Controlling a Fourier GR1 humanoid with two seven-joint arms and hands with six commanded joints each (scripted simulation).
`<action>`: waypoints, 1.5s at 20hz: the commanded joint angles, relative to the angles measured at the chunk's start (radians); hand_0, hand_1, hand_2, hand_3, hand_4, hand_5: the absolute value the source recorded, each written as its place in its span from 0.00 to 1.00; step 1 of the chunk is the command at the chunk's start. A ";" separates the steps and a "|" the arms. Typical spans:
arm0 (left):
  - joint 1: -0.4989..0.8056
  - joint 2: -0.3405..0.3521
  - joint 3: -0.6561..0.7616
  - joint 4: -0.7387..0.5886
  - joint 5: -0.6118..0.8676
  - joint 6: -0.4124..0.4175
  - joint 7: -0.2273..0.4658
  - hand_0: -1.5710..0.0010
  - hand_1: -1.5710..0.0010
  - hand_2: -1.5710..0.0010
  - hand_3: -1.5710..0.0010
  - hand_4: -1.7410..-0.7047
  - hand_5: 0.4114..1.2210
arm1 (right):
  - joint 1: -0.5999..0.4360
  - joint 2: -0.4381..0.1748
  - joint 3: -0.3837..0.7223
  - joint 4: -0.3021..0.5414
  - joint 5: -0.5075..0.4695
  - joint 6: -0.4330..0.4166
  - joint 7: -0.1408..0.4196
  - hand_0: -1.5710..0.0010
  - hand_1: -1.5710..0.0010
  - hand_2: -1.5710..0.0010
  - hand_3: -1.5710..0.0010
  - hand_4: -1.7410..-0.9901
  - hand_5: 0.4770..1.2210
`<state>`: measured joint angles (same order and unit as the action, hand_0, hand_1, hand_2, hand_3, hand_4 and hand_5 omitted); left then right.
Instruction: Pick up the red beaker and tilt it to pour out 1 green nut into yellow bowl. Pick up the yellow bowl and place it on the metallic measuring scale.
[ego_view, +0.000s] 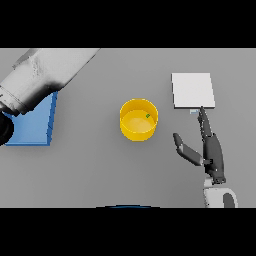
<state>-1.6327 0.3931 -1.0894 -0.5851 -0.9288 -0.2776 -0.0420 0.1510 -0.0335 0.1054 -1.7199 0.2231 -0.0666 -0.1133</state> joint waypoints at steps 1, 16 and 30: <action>-0.005 0.013 0.046 0.038 0.045 0.005 0.013 0.00 0.00 0.02 0.11 0.02 1.00 | -0.001 0.006 0.006 0.004 0.003 0.000 -0.003 1.00 1.00 1.00 1.00 0.73 0.16; 0.539 0.364 0.566 -0.161 0.802 0.440 0.404 0.00 0.00 0.00 0.08 0.00 1.00 | -0.032 -0.041 -0.004 0.034 -0.001 0.027 -0.025 1.00 1.00 1.00 1.00 0.70 0.18; 1.053 0.468 0.505 -0.606 1.018 0.822 0.650 0.00 0.00 0.00 0.03 0.00 0.97 | -0.026 -0.053 0.011 0.030 0.022 0.033 -0.023 1.00 1.00 1.00 1.00 0.70 0.26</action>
<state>-0.5794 0.8604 -0.5848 -1.1907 0.0919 0.5456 0.6054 0.1256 -0.0870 0.1163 -1.6898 0.2449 -0.0334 -0.1366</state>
